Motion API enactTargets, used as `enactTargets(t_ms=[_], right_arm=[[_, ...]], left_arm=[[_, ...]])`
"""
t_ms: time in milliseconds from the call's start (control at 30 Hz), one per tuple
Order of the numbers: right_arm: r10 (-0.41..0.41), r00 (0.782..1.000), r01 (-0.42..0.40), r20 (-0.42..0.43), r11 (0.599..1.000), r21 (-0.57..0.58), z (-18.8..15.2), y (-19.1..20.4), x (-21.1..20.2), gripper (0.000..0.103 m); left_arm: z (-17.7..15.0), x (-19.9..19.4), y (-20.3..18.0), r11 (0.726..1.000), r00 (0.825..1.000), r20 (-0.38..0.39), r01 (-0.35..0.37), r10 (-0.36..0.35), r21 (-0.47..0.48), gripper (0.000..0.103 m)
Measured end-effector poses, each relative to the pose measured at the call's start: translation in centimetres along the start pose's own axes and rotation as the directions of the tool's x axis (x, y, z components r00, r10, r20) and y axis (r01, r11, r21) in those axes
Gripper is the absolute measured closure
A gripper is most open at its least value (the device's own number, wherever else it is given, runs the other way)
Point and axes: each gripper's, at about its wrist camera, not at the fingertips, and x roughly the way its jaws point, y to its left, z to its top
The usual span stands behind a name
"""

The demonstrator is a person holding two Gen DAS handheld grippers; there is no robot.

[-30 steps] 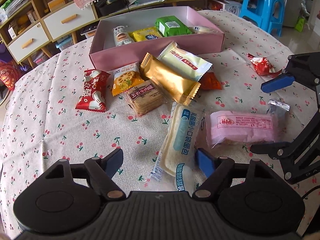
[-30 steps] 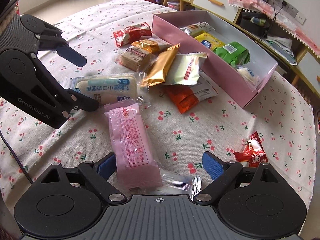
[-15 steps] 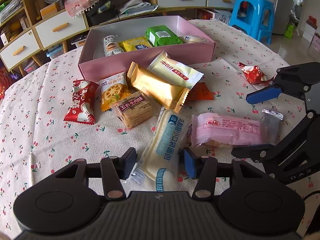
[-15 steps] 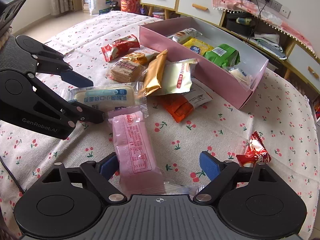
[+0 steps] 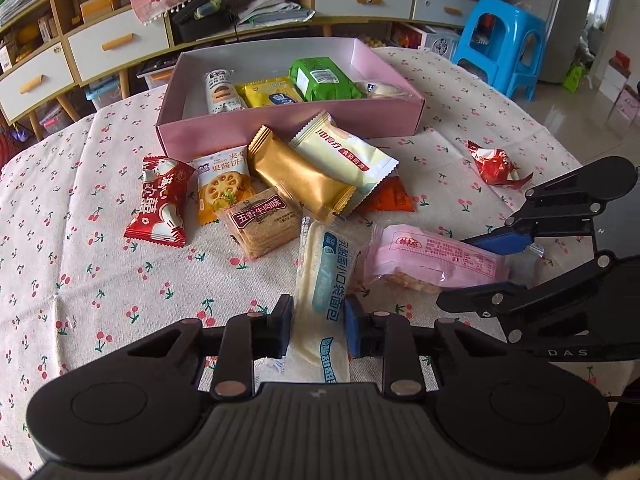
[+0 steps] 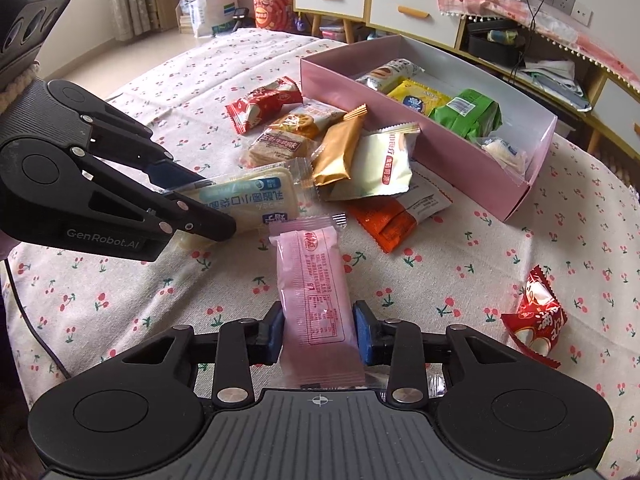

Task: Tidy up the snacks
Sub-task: 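Carry both packets over the pink box, lower them in and open both tools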

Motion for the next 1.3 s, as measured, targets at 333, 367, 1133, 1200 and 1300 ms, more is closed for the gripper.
enactTargets(t_ms=[333, 367, 1133, 1200, 1300], right_arm=[[0.001, 0.998, -0.006, 0.062, 0.996, 0.087, 0.8, -1.5, -2.0, 0.07], [-0.003, 0.998, -0.004, 0.067, 0.995, 0.099, 1.0, -1.7, -2.2, 0.07], [-0.107, 0.984, 0.028, 0.143, 0.882, 0.47, 7.2, -9.9, -2.6, 0.07], [-0.126, 0.982, 0.038, 0.14, 0.861, 0.508, 7.9, -10.9, -1.9, 0.07], [-0.144, 0.98, 0.042, 0.138, 0.825, 0.563, 8.7, -12.5, -0.8, 0.07]], left_arm=[[0.7, -1.2, 0.3, 0.997, 0.999, 0.021, 0.051, -0.05, -0.055, 0.081], [0.9, -1.4, 0.5, 0.996, 0.998, 0.029, 0.058, -0.057, -0.065, 0.082], [7.3, -0.3, 4.6, 0.956, 0.991, 0.136, 0.049, -0.01, -0.288, 0.082], [8.2, 0.4, 5.0, 0.955, 0.991, 0.133, 0.044, -0.005, -0.293, 0.082], [9.5, 1.8, 5.5, 0.953, 0.993, 0.121, 0.036, 0.001, -0.3, 0.082]])
